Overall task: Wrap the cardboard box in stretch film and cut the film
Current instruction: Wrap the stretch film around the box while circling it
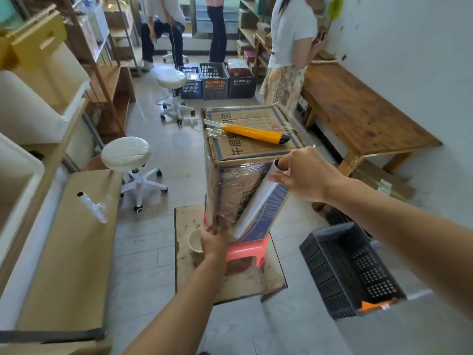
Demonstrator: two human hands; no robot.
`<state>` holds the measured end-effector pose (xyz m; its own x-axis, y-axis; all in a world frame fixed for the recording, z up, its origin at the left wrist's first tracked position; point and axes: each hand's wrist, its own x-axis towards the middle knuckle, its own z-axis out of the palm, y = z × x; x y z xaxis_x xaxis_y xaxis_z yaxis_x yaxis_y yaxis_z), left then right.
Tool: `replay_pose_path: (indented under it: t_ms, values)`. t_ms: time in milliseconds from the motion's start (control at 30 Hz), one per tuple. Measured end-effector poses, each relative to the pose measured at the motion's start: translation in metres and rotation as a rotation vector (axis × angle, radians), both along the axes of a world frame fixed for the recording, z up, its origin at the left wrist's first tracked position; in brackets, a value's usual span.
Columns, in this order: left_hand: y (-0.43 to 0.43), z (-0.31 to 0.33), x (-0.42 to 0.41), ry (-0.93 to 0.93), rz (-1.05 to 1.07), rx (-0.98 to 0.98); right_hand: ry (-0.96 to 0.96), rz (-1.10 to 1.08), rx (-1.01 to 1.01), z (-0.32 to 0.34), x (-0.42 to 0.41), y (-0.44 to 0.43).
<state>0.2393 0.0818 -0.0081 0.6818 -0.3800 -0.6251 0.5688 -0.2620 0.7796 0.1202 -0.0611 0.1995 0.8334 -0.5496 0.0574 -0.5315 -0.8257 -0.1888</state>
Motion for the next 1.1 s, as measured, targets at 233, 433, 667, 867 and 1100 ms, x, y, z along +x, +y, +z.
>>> replay_pose_path:
  t_ms: [233, 433, 667, 867, 1100]
  values:
    - [-0.013, -0.039, -0.028, 0.590, 0.001, -0.210, -0.003, 0.031, -0.008, 0.001, 0.000, -0.001]
    - [-0.024, -0.060, -0.034, 0.782, 0.112, -0.379, -0.019, 0.055, 0.007, -0.002, -0.004, -0.003]
    - [-0.026, -0.070, -0.041, 0.858, 0.113, -0.560, -0.016, 0.077, 0.079, 0.001, -0.009, -0.001]
    - [-0.033, -0.066, -0.059, 0.918, 0.077, -0.577, 0.053, 0.103, 0.018, 0.006, -0.012, -0.005]
    - [-0.047, -0.057, -0.066, 0.980, 0.076, -0.609, 0.064, 0.106, -0.017, 0.014, -0.009, -0.008]
